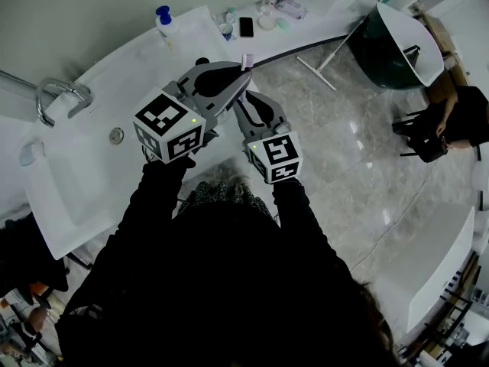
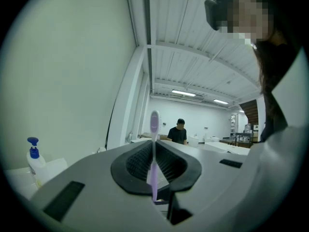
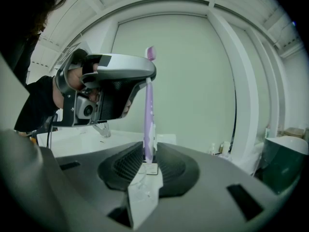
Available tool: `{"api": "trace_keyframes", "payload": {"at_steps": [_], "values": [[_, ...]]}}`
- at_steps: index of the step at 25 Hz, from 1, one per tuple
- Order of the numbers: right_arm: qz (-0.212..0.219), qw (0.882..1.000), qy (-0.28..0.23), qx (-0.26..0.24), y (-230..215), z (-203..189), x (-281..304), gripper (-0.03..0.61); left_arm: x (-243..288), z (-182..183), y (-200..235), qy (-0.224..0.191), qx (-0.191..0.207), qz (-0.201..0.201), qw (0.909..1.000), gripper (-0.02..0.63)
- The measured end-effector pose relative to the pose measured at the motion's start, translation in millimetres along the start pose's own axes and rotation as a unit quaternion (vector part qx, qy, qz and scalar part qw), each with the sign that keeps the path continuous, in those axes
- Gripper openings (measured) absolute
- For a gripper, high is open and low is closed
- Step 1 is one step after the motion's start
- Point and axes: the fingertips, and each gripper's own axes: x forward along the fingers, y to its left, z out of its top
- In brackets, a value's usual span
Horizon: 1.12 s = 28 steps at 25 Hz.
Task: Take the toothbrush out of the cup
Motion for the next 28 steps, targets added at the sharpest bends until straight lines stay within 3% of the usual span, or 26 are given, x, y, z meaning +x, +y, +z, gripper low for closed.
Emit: {"api": "trace_keyframes", "payload": {"at_steps": [10,20,24,28], "values": [[-0.003,1.000,0.000,-0.008,-0.6,-1.7,1.0,0.058,1.0,-0.7,-2.3,-0.002,0.001,-0.007,1.0000,0.026],[-0.006,1.000,-0.013,-0.015,-2.1,3.2,-0.6,0.052,-0.7,4.1,-5.2,-0.023,0.044,0.010,0.9987,0.029],[-0.008,1.000,-0.016,-0.015,-3.2,4.0,0.7,0.052,-0.8,2.6,-8.0,-0.019,0.052,0.006,0.9985,0.123],[-0.011,1.000,-0.012,-0.016,-7.3,2.6,2.2,0.052,-2.0,2.8,-10.3,-0.022,0.053,-0.001,0.9984,0.127]]}}
